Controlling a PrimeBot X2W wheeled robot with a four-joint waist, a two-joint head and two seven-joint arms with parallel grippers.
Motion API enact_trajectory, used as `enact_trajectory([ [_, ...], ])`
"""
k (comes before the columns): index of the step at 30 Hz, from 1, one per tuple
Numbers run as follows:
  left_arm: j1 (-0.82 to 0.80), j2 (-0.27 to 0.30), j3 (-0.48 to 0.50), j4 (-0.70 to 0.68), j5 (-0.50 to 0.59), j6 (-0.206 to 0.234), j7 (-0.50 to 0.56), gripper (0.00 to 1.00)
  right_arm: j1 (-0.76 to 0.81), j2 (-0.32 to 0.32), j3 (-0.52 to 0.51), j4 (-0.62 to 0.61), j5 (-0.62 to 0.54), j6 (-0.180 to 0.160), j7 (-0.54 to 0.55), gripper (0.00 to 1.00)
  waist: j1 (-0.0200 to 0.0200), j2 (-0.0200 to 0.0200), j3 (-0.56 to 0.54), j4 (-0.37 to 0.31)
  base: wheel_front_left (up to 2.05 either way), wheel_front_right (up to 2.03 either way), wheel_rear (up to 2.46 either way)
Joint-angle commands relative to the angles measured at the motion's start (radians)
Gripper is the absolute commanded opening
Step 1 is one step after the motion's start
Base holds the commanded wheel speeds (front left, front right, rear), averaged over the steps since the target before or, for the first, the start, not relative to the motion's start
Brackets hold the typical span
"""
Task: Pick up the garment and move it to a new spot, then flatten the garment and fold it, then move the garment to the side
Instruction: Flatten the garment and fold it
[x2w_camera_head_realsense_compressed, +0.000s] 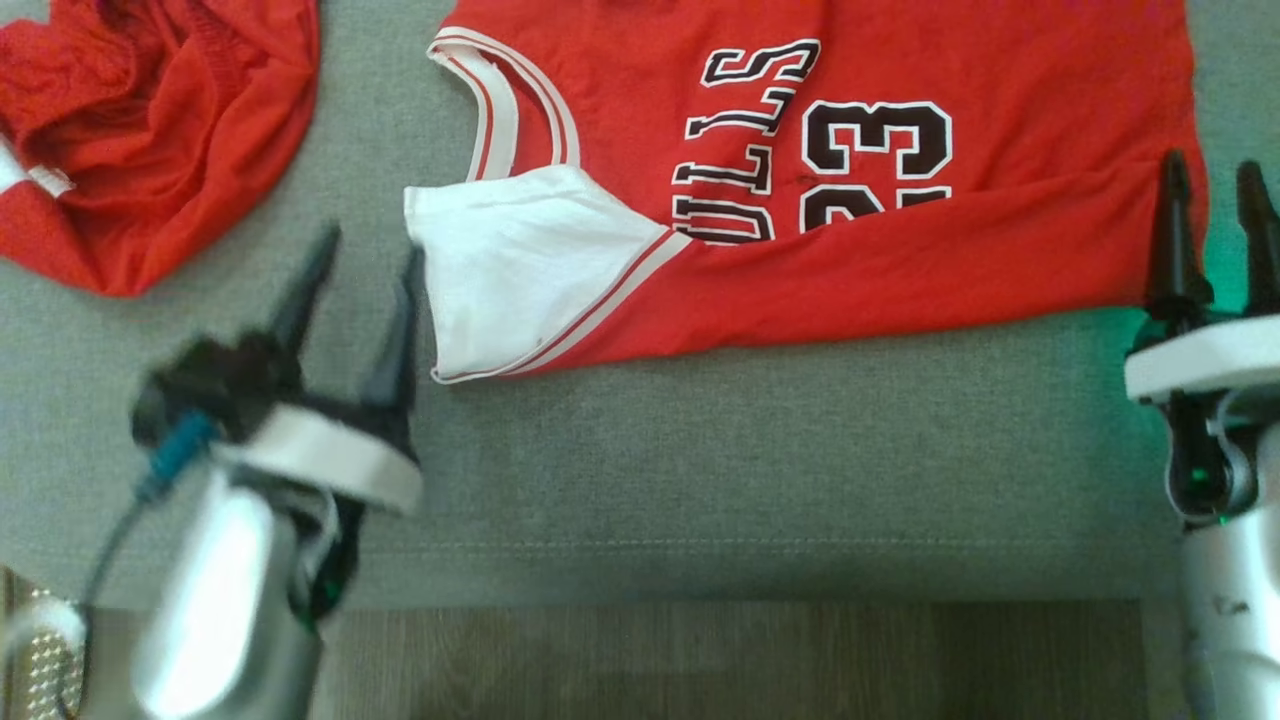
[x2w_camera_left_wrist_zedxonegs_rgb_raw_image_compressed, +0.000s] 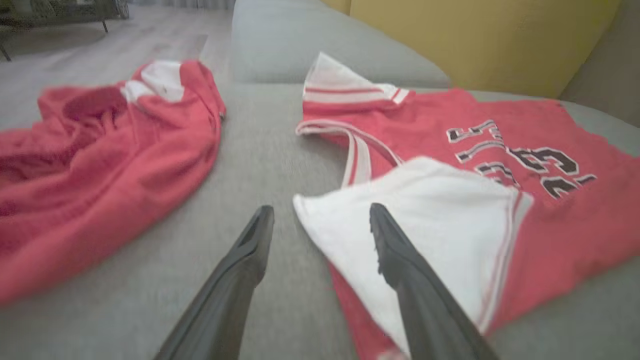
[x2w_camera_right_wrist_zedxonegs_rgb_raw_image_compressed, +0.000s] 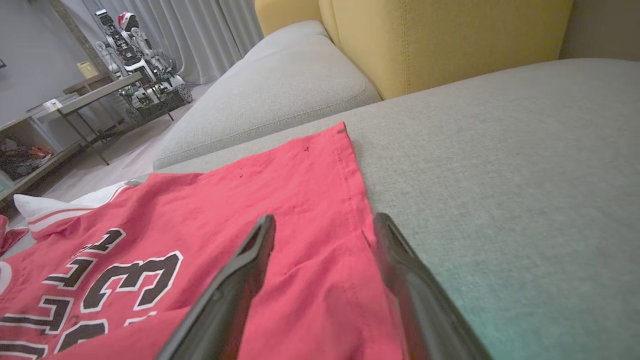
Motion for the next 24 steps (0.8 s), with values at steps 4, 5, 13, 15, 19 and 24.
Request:
enact_trajectory([
  [4, 0.099, -0.023, 0.033, -0.038, 0.006, -0.002, -0.005, 1.00, 0.066, 0.023, -0.009, -0.094, 0.003, 0.000, 0.016, 1.00, -0.0001, 0.0000, -0.009, 0.003, 0.00, 0.00, 0.00],
  [5, 0.114, -0.031, 0.028, -0.032, 0.005, -0.003, -0.005, 1.00, 0.077, 0.031, -0.017, -0.104, 0.002, 0.000, 0.024, 1.00, -0.0001, 0.0000, -0.010, 0.004, 0.00, 0.00, 0.00],
  [13, 0.083, -0.049, -0.011, 0.097, 0.013, -0.007, -0.005, 1.00, 0.113, 0.085, -0.062, -0.122, -0.047, 0.000, 0.106, 1.00, -0.0001, 0.0000, -0.009, 0.002, 0.00, 0.00, 0.00],
  [15, 0.061, -0.048, -0.031, 0.151, 0.003, -0.008, -0.005, 1.00, 0.107, 0.092, -0.070, -0.106, -0.059, 0.000, 0.130, 1.00, -0.0001, 0.0000, -0.010, -0.003, 0.00, 0.00, 0.00],
  [19, 0.025, -0.044, -0.088, 0.219, -0.043, -0.009, 0.008, 1.00, 0.090, 0.098, -0.076, -0.061, -0.083, 0.000, 0.175, 1.00, -0.0001, 0.0000, -0.017, -0.008, 0.00, 0.00, 0.00],
  [24, 0.011, -0.033, -0.146, 0.250, -0.119, -0.009, 0.027, 1.00, 0.087, 0.100, -0.108, -0.032, -0.100, 0.000, 0.208, 1.00, -0.0001, 0.0000, -0.029, -0.001, 0.00, 0.00, 0.00],
])
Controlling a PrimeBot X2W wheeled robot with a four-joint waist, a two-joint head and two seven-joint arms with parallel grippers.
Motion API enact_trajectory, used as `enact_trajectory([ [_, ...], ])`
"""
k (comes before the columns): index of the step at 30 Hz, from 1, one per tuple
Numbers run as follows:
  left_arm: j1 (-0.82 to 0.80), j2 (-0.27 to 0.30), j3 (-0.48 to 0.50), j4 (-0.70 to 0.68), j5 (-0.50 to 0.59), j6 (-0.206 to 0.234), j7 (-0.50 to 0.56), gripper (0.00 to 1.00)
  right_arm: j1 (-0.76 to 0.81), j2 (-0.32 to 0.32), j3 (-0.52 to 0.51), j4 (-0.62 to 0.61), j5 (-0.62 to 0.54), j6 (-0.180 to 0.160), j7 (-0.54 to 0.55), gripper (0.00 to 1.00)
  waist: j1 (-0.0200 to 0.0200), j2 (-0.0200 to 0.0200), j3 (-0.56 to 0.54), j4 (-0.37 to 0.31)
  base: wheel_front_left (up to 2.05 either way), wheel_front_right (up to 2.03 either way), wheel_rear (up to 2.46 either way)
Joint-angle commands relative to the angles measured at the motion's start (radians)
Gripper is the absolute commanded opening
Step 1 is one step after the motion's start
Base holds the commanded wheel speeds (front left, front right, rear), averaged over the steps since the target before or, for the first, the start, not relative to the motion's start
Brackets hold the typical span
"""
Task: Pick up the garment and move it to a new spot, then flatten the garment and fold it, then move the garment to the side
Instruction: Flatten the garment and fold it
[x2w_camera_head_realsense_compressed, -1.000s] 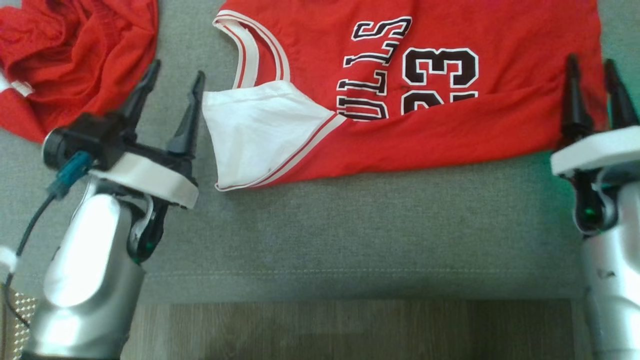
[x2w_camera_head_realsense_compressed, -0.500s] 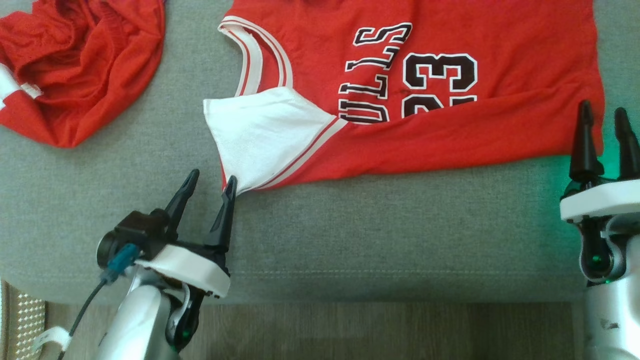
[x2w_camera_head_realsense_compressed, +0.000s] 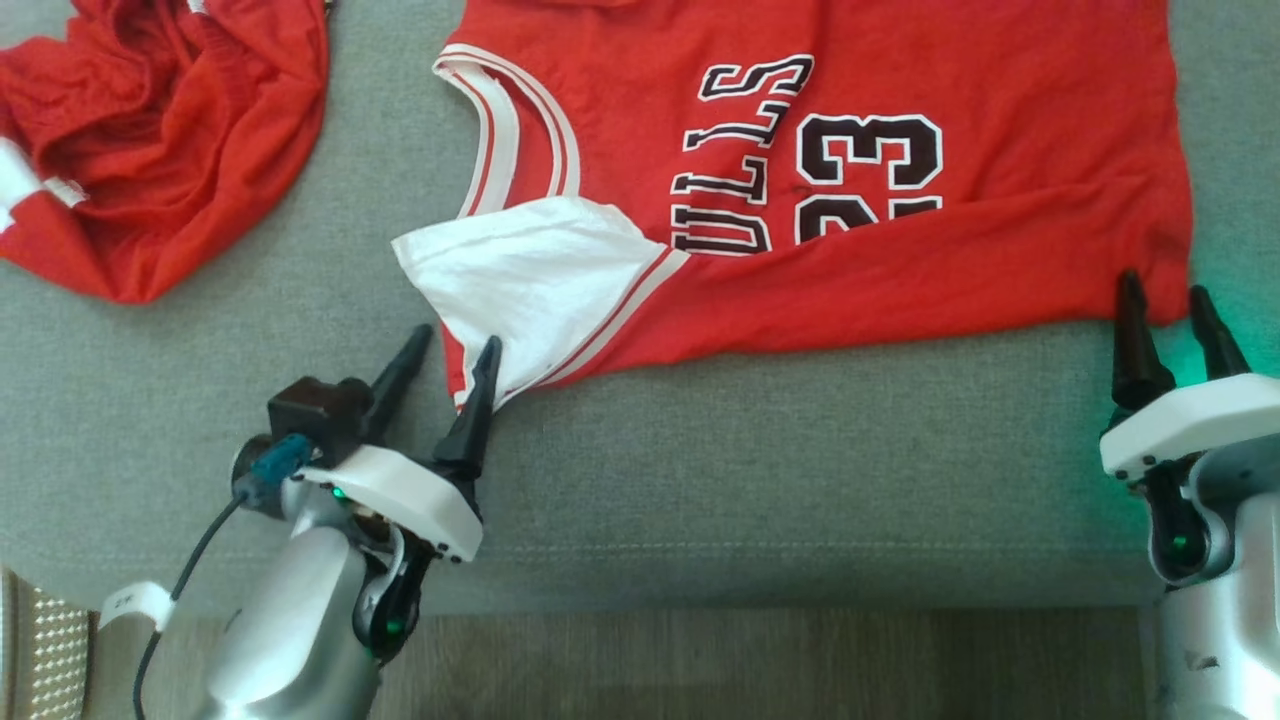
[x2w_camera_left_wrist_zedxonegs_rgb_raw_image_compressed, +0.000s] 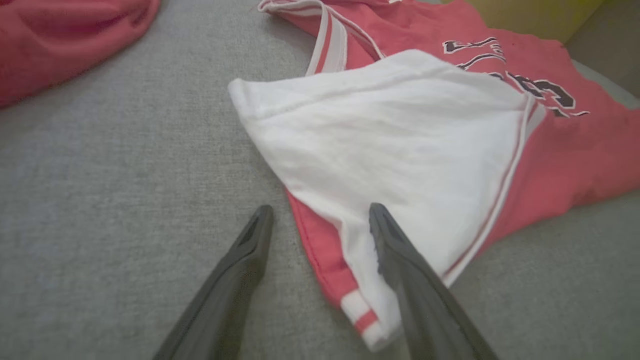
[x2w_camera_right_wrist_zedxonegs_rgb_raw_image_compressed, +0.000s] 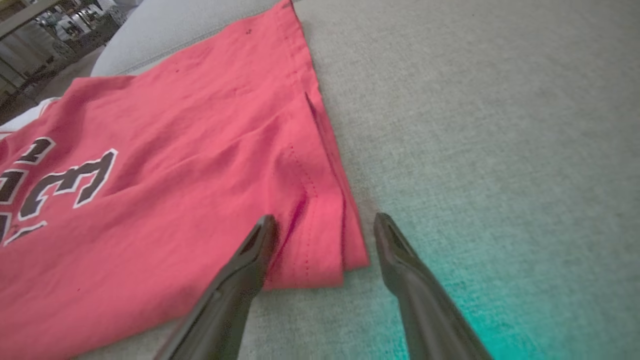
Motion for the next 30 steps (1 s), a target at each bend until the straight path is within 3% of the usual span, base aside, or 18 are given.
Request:
enact_trajectory([
  [1, 0.007, 0.018, -0.005, 0.009, -0.022, -0.006, 0.021, 0.93, -0.012, 0.003, 0.020, -0.018, -0.001, 0.000, 0.011, 1.00, 0.0000, -0.0001, -0.003, 0.003, 0.00, 0.00, 0.00],
  [3, 0.000, 0.027, -0.032, 0.017, -0.047, -0.006, 0.027, 0.49, -0.011, 0.004, 0.019, -0.004, -0.003, 0.000, 0.022, 1.00, 0.0000, -0.0001, -0.003, 0.005, 0.00, 0.00, 0.00],
  [4, -0.006, 0.031, -0.043, 0.022, -0.060, -0.006, 0.027, 0.41, -0.013, 0.004, 0.026, 0.004, 0.001, 0.000, 0.029, 1.00, 0.0000, -0.0001, -0.004, 0.007, 0.00, 0.00, 0.00],
  [6, -0.019, 0.037, -0.066, 0.031, -0.092, -0.006, 0.028, 0.00, -0.017, 0.004, 0.047, 0.026, 0.019, 0.000, 0.054, 1.00, 0.0000, -0.0001, -0.005, 0.008, 0.00, 0.00, 0.00],
  [7, -0.027, 0.043, -0.083, 0.036, -0.103, -0.006, 0.029, 0.00, -0.016, 0.004, 0.060, 0.033, 0.020, 0.000, 0.064, 0.84, 0.0000, -0.0001, -0.005, 0.009, 0.00, 0.00, 0.00],
  [8, -0.035, 0.049, -0.099, 0.041, -0.113, -0.006, 0.031, 0.00, -0.016, 0.004, 0.066, 0.036, 0.019, 0.000, 0.069, 0.31, 0.0000, -0.0001, -0.005, 0.009, 0.00, 0.00, 0.00],
  [9, -0.044, 0.054, -0.113, 0.045, -0.125, -0.006, 0.031, 0.00, -0.016, 0.004, 0.067, 0.037, 0.018, 0.000, 0.069, 0.00, 0.0000, -0.0001, -0.005, 0.010, 0.00, 0.00, 0.00],
  [20, -0.070, 0.129, -0.172, 0.069, -0.186, -0.006, 0.010, 0.00, 0.051, -0.024, 0.082, -0.037, 0.027, 0.000, 0.089, 0.00, 0.0000, -0.0001, -0.027, 0.002, 0.00, 0.00, 0.00],
  [30, -0.013, 0.227, -0.209, -0.001, -0.204, -0.006, 0.055, 0.00, 0.183, -0.060, 0.048, -0.158, 0.051, 0.000, 0.168, 0.00, 0.0000, -0.0001, -0.058, -0.001, 0.00, 0.00, 0.00],
])
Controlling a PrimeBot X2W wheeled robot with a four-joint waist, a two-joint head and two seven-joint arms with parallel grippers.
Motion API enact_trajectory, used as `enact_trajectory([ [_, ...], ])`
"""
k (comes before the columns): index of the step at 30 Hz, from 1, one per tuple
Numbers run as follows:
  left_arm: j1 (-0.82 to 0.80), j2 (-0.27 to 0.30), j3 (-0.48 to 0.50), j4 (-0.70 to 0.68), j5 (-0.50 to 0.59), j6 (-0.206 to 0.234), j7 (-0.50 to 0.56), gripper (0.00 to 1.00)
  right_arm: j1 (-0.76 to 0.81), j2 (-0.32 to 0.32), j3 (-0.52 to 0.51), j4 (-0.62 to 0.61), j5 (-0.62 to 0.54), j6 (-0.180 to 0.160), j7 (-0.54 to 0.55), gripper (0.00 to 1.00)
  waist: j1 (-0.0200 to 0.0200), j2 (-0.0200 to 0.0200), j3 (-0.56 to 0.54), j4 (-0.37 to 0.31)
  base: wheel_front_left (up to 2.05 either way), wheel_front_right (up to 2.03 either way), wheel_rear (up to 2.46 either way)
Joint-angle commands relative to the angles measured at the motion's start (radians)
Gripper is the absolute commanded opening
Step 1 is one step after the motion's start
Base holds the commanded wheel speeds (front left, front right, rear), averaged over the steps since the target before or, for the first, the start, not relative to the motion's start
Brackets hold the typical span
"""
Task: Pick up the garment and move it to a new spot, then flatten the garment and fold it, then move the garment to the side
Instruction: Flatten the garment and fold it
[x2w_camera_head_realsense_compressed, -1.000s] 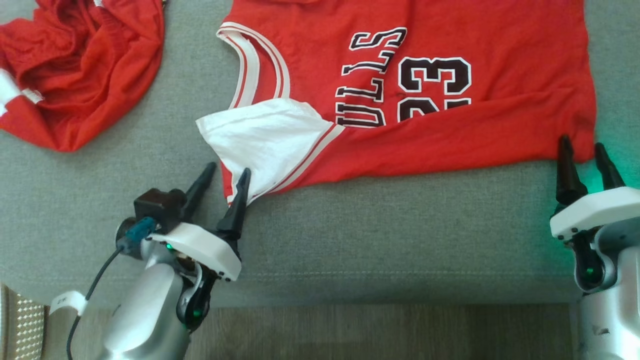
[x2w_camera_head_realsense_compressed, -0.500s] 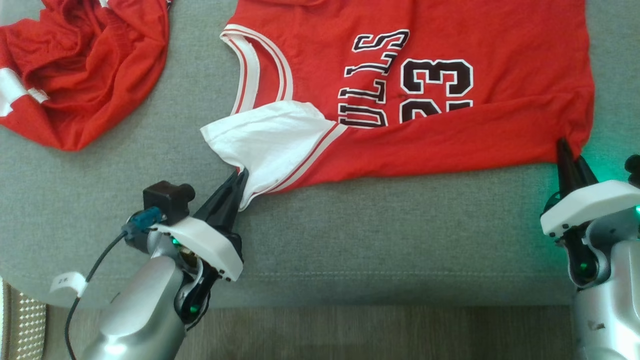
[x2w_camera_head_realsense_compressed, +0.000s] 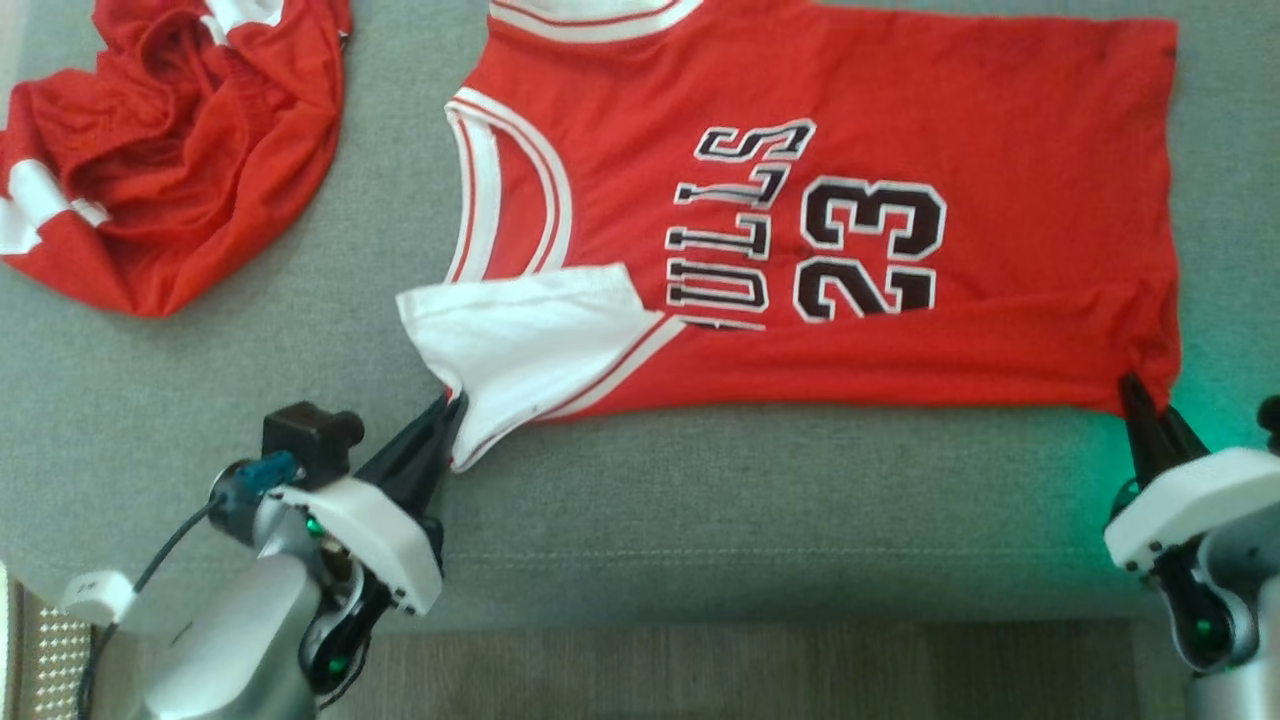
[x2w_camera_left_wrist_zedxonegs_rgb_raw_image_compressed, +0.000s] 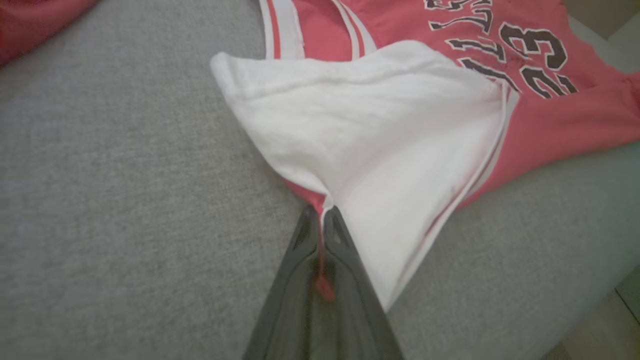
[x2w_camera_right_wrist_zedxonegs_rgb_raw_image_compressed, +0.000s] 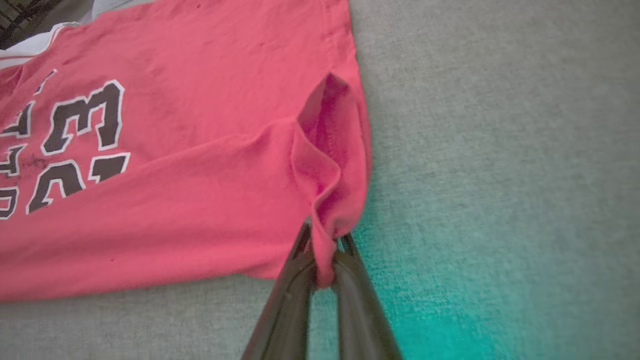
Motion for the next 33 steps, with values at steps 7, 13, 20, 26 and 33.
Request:
enact_trajectory([
  [7, 0.060, 0.090, 0.013, -0.096, -0.031, 0.012, 0.094, 0.00, 0.042, -0.022, -0.035, -0.069, -0.025, -0.001, 0.033, 0.00, 0.0000, 0.0000, -0.012, -0.004, 0.00, 0.00, 0.00],
  [13, 0.083, 0.107, 0.017, -0.166, -0.047, 0.042, 0.136, 0.00, 0.047, -0.025, -0.048, -0.062, -0.043, -0.001, 0.057, 0.00, 0.0000, 0.0000, -0.012, -0.001, 0.00, 0.00, 0.00],
  [20, 0.074, 0.097, 0.046, -0.199, -0.053, 0.090, 0.117, 1.00, 0.026, -0.001, -0.073, -0.101, -0.098, -0.001, 0.028, 1.00, 0.0000, 0.0000, -0.005, -0.007, 0.00, 0.00, 0.00],
  [26, 0.024, 0.170, 0.106, -0.314, -0.061, 0.112, 0.138, 1.00, 0.011, 0.017, -0.075, -0.193, -0.129, -0.001, -0.005, 1.00, 0.0000, 0.0000, 0.017, -0.016, 0.00, 0.00, 0.00],
  [33, -0.282, 0.274, 0.154, -0.472, -0.038, 0.073, 0.318, 1.00, -0.016, 0.033, -0.019, -0.273, -0.143, -0.001, 0.011, 1.00, 0.0000, 0.0000, 0.094, -0.024, 0.00, 0.00, 0.00],
])
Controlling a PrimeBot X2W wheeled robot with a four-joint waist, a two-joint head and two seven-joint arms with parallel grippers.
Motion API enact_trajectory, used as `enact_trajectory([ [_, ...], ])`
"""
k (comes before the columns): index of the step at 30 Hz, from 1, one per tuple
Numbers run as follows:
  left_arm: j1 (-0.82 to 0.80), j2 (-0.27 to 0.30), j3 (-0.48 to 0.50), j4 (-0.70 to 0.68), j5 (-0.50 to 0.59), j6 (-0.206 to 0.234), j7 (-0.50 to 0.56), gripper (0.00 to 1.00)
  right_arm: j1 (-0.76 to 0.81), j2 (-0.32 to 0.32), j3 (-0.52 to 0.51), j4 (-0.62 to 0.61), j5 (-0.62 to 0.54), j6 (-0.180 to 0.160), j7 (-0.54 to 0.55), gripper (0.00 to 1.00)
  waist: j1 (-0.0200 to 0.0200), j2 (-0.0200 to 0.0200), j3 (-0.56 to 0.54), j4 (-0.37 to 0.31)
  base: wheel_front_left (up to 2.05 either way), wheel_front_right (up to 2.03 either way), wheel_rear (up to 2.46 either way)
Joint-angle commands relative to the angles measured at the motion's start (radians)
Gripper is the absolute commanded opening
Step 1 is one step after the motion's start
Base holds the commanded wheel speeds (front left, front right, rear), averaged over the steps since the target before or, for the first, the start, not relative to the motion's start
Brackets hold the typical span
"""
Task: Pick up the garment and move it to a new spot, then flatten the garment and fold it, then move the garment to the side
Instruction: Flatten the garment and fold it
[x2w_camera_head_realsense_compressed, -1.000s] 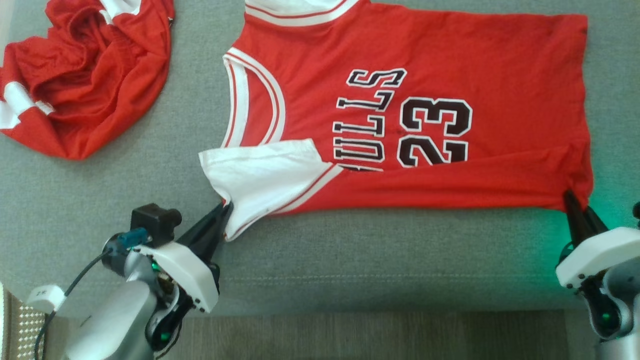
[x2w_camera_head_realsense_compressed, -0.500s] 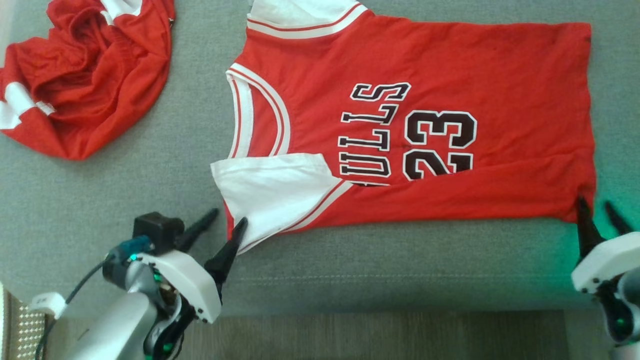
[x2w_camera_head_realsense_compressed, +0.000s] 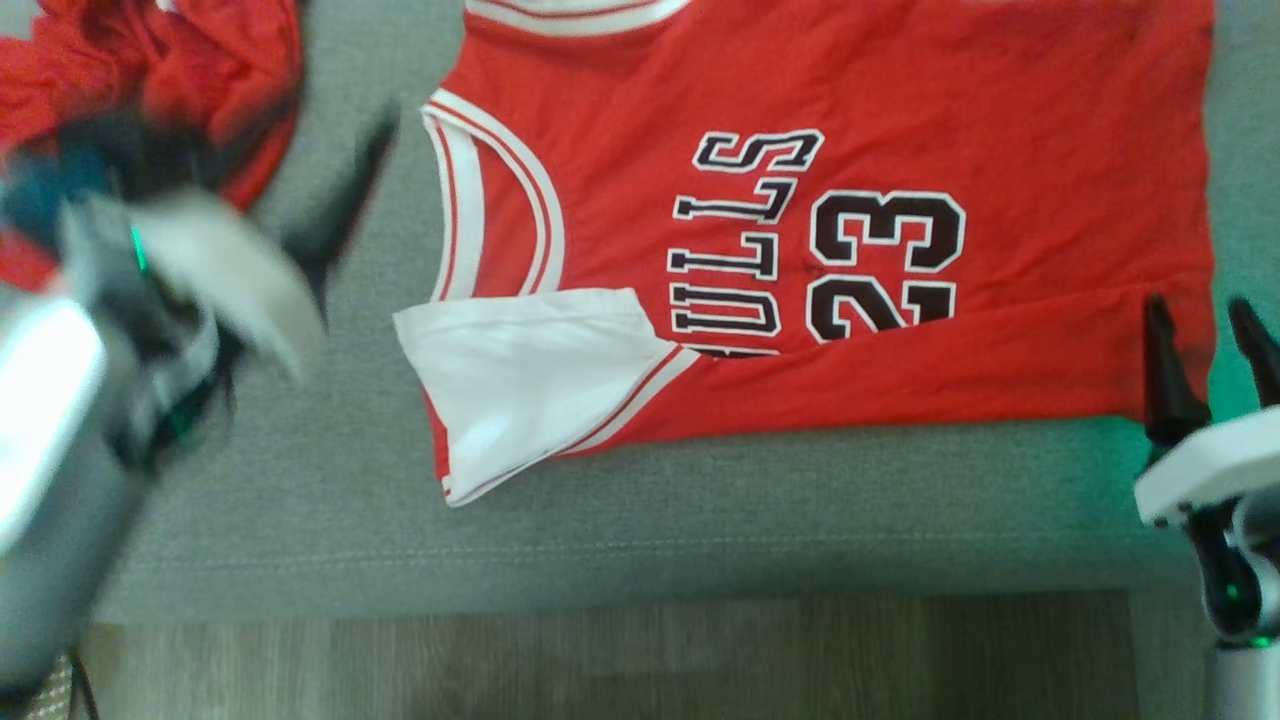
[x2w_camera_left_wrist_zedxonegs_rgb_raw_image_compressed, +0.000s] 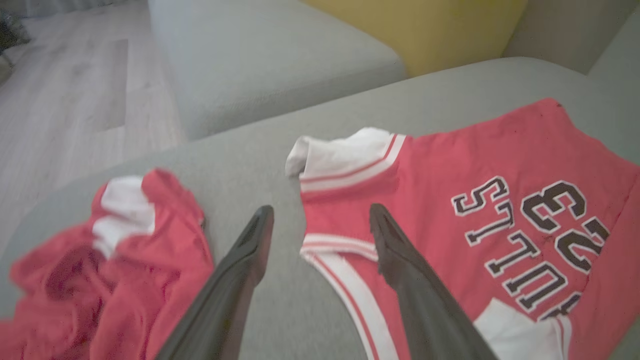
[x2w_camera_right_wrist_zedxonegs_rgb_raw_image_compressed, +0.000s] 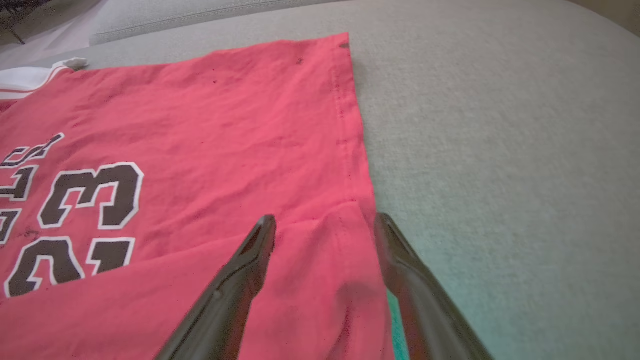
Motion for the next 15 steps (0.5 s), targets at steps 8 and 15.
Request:
enact_trajectory([
  [8, -0.516, 0.010, 0.019, 0.096, -0.091, -0.067, 0.310, 1.00, -0.085, 0.005, 0.094, -0.113, -0.001, 0.000, 0.011, 1.00, 0.0000, 0.0000, 0.159, -0.063, 0.00, 0.00, 0.00],
  [15, -0.748, -0.042, -0.041, 0.331, -0.039, -0.074, 0.387, 1.00, -0.120, 0.007, 0.128, -0.107, 0.017, 0.000, -0.006, 1.00, 0.0000, 0.0000, 0.250, -0.120, 0.00, 0.00, 0.00],
])
